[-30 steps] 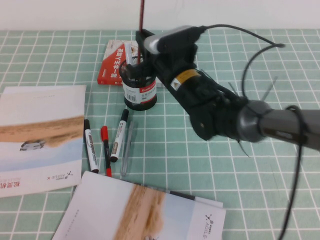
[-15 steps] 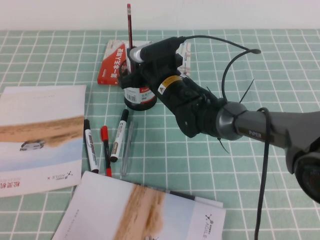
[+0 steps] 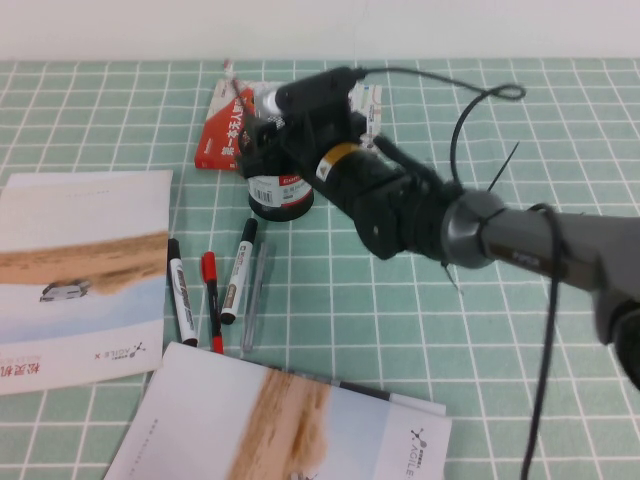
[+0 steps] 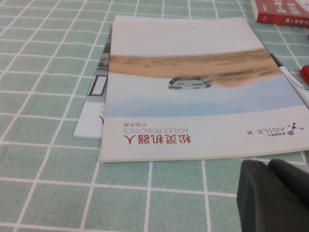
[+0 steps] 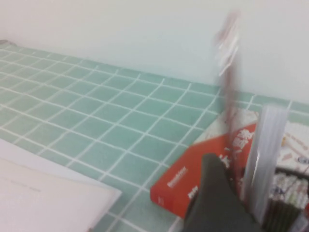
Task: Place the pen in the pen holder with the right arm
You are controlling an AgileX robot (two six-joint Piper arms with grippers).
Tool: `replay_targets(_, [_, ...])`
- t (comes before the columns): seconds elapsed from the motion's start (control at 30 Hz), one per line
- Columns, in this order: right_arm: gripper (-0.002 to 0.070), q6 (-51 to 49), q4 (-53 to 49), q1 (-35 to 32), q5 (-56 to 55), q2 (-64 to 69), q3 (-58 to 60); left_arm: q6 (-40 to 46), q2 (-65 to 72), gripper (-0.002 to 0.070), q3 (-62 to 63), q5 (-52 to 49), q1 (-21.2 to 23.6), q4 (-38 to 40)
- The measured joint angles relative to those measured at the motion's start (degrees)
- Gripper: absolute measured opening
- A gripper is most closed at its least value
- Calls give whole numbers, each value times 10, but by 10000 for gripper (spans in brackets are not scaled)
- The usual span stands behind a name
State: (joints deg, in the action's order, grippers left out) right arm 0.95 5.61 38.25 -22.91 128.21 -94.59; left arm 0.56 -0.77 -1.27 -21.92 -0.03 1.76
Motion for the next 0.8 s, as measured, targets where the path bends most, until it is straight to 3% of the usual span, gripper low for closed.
replay_targets(0.13, [327, 0, 0, 0, 60, -40, 0, 0, 0, -4, 0, 0, 0, 0])
replay_targets(0.23, [214, 0, 0, 1, 144, -82, 0, 0, 0, -4, 0, 0, 0, 0])
replay_targets(0.3, [92, 0, 0, 1, 205, -111, 0, 0, 0, -4, 0, 0, 0, 0])
replay_targets(0.4, [12, 0, -11, 4, 296, -157, 0, 0, 0, -4, 0, 0, 0, 0])
replay_targets(0.57, [-15, 22, -39, 12, 407, -245, 22, 0, 0, -4, 0, 0, 0, 0])
replay_targets(0.8, [-19, 29, -41, 13, 413, -406, 175, 0, 0, -4, 0, 0, 0, 0])
